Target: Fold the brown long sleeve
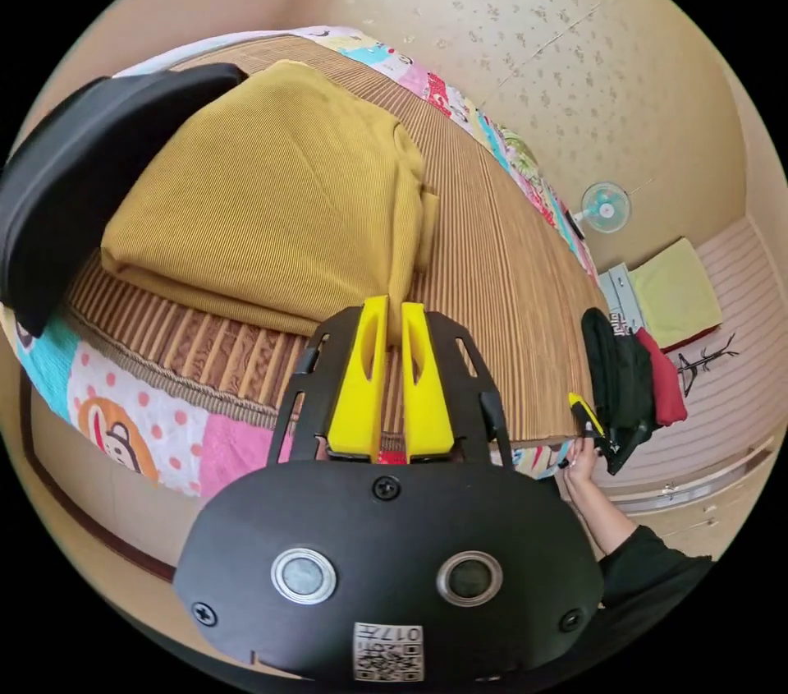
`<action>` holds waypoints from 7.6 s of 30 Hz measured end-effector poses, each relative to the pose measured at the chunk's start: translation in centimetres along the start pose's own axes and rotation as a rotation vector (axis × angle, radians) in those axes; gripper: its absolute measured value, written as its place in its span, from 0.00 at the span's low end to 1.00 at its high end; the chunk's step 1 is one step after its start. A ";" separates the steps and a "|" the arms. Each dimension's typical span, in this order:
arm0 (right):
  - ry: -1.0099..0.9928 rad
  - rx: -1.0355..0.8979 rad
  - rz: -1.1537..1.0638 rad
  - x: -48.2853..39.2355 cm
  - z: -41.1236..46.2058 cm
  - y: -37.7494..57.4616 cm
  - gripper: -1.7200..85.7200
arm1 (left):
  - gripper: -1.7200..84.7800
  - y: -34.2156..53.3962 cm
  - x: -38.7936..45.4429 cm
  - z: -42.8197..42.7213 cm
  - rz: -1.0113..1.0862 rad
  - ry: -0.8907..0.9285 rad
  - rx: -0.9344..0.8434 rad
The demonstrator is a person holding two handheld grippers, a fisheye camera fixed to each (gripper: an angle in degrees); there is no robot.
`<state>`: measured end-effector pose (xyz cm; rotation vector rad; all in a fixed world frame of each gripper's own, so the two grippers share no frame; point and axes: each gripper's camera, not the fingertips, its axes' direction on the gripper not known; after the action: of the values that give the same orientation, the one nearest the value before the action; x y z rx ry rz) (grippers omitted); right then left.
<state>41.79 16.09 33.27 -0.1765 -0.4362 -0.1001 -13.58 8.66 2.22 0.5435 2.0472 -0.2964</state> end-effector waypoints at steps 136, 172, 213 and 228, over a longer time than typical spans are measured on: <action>0.265 -0.243 -0.019 -1.1 17.4 -10.6 0.03 | 0.05 -1.4 19.0 19.9 0.503 -0.248 -0.100; 0.284 -0.232 -0.018 -3.0 22.2 -1.9 0.03 | 0.03 4.5 7.7 15.8 0.553 -0.342 -0.073; 0.214 -0.231 0.017 -0.6 15.7 3.3 0.03 | 0.04 12.2 1.3 13.6 0.589 -0.416 -0.063; 0.219 -0.231 0.016 -0.5 14.3 3.5 0.03 | 0.04 13.6 2.4 14.3 0.598 -0.434 -0.059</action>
<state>35.90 22.31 45.30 -0.3924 -0.2035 -0.1526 2.79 15.12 -6.96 0.9325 1.3954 0.0089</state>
